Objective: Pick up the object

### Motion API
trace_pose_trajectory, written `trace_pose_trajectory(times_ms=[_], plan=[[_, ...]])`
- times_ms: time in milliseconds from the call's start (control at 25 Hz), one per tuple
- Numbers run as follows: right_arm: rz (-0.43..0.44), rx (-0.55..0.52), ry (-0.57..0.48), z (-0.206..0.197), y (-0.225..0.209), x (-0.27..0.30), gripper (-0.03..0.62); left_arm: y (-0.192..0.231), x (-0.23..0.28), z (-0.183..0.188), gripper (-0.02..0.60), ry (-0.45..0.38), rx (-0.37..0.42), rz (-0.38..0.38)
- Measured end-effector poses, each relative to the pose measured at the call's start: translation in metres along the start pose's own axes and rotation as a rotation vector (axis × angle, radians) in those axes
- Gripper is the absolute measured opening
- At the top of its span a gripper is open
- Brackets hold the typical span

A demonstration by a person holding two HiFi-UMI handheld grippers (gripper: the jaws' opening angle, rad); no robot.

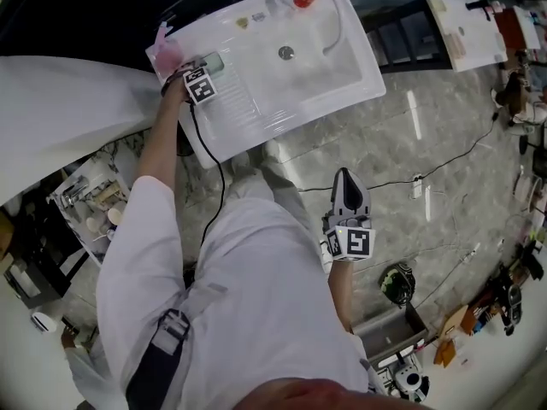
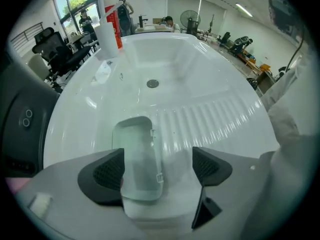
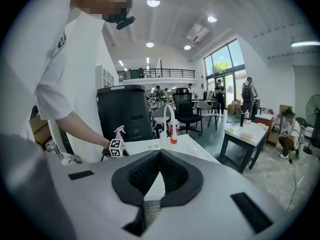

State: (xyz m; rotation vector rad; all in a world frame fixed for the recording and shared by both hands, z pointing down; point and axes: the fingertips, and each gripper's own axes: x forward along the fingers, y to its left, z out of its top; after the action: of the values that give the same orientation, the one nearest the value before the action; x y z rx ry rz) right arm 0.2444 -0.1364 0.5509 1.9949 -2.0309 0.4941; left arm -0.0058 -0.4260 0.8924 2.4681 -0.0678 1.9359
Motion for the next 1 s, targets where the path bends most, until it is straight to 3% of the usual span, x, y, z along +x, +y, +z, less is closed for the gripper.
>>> trace_pose_trajectory(times_ms=[80,200,320,400,440,480,520,1000], plan=[[-0.013,0.006,0.005,-0.003,-0.003,-0.003,0.003,0.001,0.003,0.000,0.402,0.018,0.013,-0.002],[-0.030,0.015,0.010,-0.004,-0.007,-0.004,0.003,0.006,0.007,0.003,0.291,0.027,0.032,0.012],[-0.039,0.014,0.011,-0.003,-0.007,-0.002,0.003,0.004,0.009,0.000,0.264,0.031,0.009,-0.022],[-0.040,0.016,0.010,-0.005,-0.007,-0.002,0.003,0.001,0.008,0.000,0.211,0.015,-0.015,-0.044],[-0.041,0.018,0.011,-0.006,-0.007,-0.002,0.003,0.001,0.009,0.001,0.179,0.001,-0.021,-0.038],[-0.041,0.019,0.012,-0.007,-0.007,-0.002,0.003,0.002,0.010,0.001,0.051,-0.007,-0.023,-0.019],[-0.042,0.019,0.013,-0.006,-0.006,-0.002,0.003,0.003,0.011,-0.001,0.020,-0.012,-0.023,0.001],[-0.044,0.001,0.010,-0.002,0.002,-0.002,0.003,-0.002,0.011,-0.003,0.003,-0.011,-0.002,0.006]])
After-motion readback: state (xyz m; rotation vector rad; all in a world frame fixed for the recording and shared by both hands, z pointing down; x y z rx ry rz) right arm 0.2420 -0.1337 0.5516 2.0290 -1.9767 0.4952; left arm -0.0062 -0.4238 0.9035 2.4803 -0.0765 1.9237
